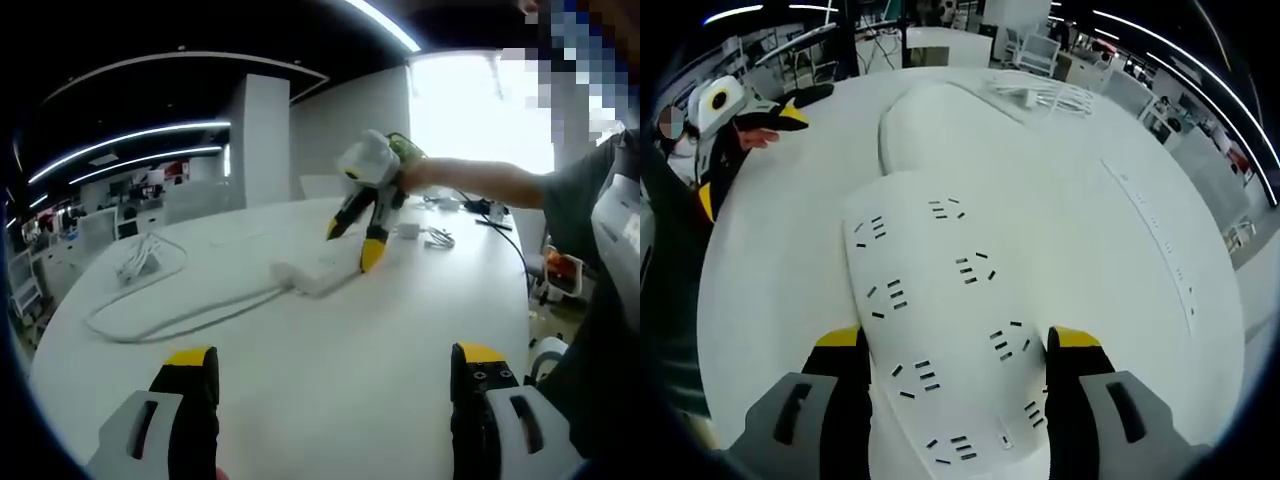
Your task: Straighten the power strip on the desk, plug the charger into it
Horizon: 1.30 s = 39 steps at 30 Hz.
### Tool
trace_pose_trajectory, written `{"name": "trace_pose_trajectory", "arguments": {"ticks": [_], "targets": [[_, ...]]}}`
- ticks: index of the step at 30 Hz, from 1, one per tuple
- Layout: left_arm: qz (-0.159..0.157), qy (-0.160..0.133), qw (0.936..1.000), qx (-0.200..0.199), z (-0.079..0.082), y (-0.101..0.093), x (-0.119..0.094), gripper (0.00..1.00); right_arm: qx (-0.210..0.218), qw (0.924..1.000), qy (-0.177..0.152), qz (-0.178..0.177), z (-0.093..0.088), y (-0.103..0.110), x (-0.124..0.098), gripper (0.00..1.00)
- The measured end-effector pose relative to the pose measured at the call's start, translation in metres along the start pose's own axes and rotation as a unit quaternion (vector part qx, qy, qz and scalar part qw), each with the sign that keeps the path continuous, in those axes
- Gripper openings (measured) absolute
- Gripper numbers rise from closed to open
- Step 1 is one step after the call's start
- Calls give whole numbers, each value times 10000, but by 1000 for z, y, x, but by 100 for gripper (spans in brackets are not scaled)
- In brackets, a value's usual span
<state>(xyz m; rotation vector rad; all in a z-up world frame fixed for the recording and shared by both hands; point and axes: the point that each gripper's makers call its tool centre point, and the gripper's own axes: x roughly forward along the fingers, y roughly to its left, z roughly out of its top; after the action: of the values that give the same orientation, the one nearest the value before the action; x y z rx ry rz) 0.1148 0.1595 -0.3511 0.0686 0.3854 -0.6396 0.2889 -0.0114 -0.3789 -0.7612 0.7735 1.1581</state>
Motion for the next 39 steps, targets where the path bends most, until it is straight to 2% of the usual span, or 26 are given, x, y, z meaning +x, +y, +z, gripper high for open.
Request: {"name": "trace_pose_trajectory", "arguments": {"ticks": [17,33,39], "targets": [[-20,8,10000,-3,-1,-2,1,99,221,9996,-25,-158,0,3,-1,71],[88,44,10000,-14,-3,4,-6,99,448,9985,-34,-319,0,6,0,71],[97,43,9999,-24,-3,4,-7,99,423,9986,-72,-306,1,3,1,71]]}}
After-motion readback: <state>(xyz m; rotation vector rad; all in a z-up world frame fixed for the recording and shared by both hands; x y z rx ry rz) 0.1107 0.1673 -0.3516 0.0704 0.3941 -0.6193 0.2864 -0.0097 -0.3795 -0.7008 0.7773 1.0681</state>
